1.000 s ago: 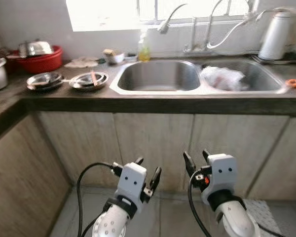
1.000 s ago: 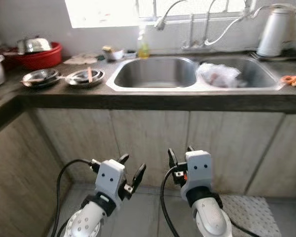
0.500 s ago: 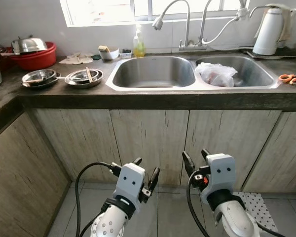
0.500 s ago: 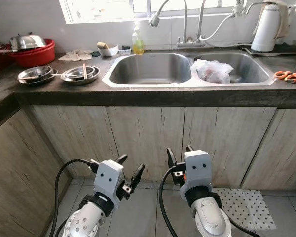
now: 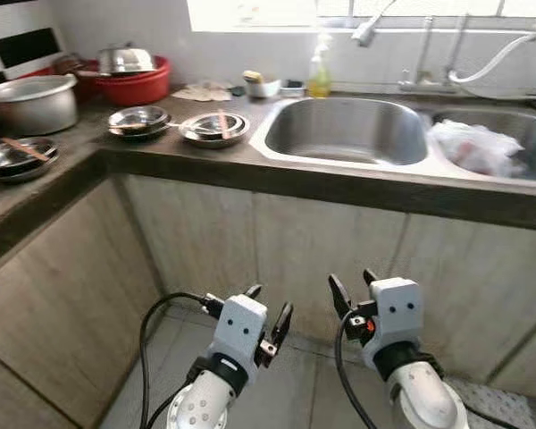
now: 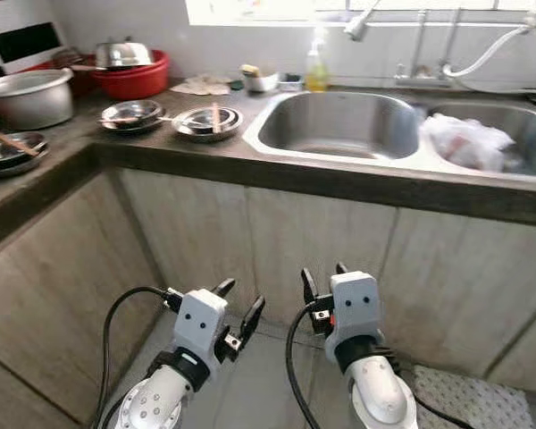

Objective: Kitchen organization

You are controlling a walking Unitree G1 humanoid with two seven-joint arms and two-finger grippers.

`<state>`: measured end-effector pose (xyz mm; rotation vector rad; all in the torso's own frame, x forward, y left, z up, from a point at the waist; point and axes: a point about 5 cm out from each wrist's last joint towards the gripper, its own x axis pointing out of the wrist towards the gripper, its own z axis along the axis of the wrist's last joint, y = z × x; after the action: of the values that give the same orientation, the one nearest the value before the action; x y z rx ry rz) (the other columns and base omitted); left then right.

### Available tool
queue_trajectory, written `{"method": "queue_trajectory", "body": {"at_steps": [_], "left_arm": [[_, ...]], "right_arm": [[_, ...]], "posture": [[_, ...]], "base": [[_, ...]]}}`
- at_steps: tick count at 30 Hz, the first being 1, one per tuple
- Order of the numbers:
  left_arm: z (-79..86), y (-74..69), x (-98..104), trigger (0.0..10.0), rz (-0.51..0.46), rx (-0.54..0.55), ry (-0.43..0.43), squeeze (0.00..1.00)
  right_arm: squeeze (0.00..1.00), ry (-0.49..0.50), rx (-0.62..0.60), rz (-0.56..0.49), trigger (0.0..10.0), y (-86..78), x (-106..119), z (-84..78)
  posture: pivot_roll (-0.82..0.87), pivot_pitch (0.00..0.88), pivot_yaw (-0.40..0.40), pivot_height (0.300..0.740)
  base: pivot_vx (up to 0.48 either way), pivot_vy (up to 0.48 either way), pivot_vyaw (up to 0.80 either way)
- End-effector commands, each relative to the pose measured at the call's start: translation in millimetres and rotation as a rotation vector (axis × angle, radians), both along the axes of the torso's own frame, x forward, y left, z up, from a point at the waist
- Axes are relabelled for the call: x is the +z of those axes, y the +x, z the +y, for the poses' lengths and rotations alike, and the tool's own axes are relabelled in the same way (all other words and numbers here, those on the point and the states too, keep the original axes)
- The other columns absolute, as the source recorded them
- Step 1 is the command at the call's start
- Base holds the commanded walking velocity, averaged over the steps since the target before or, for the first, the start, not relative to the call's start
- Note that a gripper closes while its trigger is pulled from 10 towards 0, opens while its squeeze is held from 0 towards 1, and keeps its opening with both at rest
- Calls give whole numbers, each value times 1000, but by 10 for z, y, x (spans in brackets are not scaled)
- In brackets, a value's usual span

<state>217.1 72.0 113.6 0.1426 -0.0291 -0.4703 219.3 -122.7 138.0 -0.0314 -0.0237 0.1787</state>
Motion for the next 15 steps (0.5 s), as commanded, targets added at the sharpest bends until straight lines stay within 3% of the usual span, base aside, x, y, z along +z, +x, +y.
{"method": "queue_trajectory", "body": {"at_steps": [1,15], "left_arm": [[0,13,-9,10000,0,2,12,0],[0,17,-3,10000,-2,5,12,0]], "right_arm": [[0,-1,2,-12,10000,7,13,7],[0,-2,1,-18,10000,14,19,12]], "posture": [[-44,0,4,740],[-42,0,3,740]], "base": [[300,0,800],[300,0,800]]}}
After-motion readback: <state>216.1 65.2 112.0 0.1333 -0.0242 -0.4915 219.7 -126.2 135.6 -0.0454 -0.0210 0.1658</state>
